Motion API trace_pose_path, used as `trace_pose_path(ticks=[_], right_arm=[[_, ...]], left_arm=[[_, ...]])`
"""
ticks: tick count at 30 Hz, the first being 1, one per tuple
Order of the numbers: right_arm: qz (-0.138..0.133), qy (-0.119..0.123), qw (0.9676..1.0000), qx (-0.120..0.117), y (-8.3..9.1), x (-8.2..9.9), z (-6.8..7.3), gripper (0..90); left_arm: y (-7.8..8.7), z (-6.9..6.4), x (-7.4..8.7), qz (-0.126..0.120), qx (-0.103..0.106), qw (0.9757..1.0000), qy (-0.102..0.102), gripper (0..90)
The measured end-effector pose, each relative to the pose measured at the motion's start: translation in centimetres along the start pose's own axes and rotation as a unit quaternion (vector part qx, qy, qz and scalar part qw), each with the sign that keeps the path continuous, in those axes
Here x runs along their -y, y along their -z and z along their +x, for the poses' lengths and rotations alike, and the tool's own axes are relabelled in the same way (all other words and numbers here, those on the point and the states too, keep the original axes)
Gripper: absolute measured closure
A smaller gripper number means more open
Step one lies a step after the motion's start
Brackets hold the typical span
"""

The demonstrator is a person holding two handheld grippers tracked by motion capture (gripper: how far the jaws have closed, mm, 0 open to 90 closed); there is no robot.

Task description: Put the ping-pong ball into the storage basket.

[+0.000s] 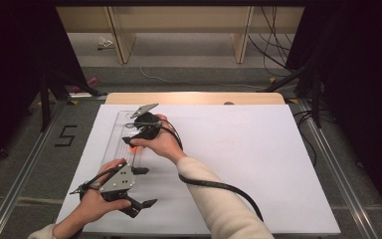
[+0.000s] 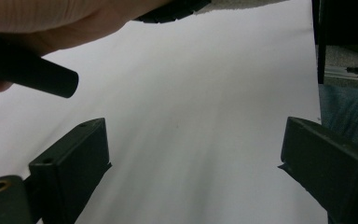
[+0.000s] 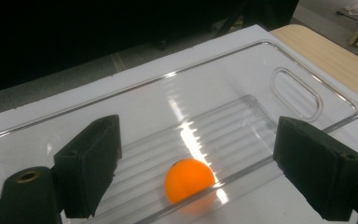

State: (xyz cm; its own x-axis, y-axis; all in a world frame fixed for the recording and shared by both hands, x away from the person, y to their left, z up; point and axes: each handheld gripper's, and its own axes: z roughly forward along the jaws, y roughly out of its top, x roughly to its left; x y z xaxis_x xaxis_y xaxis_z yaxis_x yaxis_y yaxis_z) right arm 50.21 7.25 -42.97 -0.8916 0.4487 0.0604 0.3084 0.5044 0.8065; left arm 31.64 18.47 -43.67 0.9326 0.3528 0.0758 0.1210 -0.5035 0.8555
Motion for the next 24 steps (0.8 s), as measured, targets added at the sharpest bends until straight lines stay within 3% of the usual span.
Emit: trace_pose_path(ticks=[24], right_arm=[[-0.008, -0.007, 0.9997, 0.023, 4.1, 1.8, -1.3, 16.3]], left_arm=[[0.0, 0.1, 0.0, 0.001, -0.001, 1.0000, 0.001, 7.3]])
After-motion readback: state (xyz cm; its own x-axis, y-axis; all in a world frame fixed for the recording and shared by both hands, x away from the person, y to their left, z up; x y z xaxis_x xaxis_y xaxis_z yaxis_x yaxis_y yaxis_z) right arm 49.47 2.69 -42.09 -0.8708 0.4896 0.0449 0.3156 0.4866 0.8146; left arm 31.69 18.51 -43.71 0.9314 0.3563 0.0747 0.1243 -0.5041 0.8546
